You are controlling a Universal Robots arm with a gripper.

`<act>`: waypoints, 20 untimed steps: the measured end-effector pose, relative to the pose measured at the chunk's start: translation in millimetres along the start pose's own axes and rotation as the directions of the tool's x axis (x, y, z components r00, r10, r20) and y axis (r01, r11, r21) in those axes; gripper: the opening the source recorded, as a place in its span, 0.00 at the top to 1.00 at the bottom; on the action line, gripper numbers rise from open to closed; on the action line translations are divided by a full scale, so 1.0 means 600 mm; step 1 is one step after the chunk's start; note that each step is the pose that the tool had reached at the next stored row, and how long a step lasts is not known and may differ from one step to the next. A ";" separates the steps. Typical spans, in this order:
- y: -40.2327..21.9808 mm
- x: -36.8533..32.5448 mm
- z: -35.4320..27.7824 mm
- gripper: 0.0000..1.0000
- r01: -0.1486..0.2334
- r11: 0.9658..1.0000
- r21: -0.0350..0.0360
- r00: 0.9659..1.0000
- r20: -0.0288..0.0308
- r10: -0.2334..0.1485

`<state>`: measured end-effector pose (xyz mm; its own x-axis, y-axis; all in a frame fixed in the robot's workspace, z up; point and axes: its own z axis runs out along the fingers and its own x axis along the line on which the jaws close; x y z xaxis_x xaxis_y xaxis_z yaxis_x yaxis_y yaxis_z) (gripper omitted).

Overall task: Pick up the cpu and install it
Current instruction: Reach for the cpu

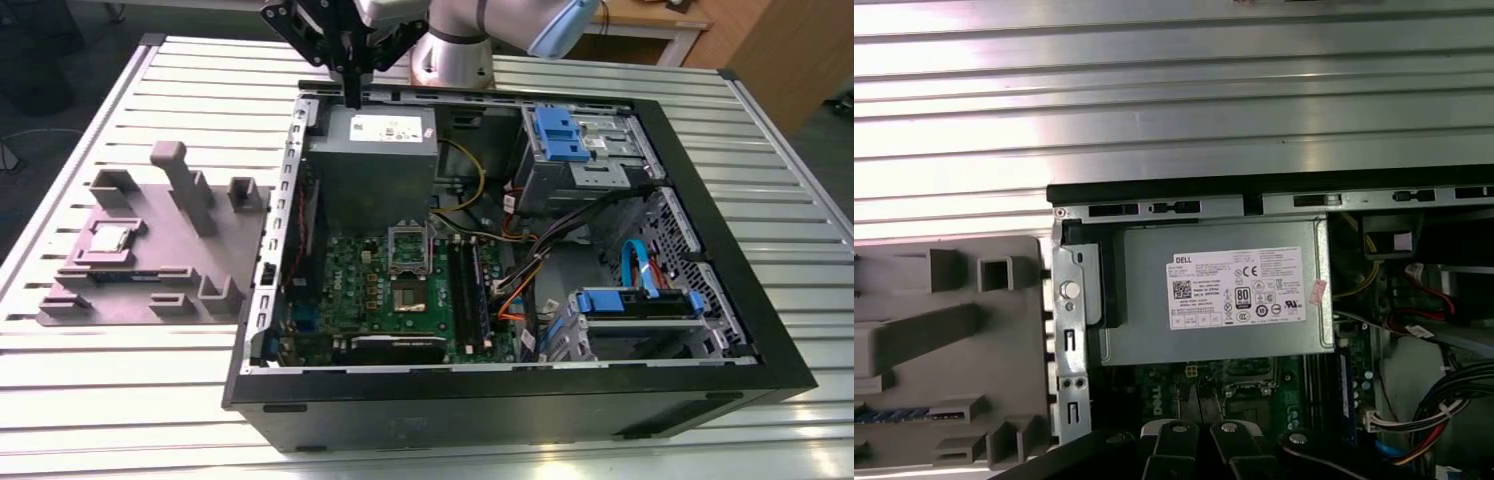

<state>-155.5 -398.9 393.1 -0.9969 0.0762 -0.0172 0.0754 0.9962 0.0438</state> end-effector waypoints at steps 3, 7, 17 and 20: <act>0.000 0.006 0.000 0.90 0.000 1.000 0.000 1.000 0.000 0.000; -0.001 0.014 0.000 0.90 0.000 1.000 0.000 1.000 0.000 0.000; -0.002 0.031 0.000 0.90 0.000 1.000 0.000 1.000 0.000 0.000; -0.003 0.033 0.000 0.90 0.000 1.000 0.000 1.000 -0.003 0.000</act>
<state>-175.5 -398.9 392.8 -0.9970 0.0761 -0.0138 0.0755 0.9962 0.0435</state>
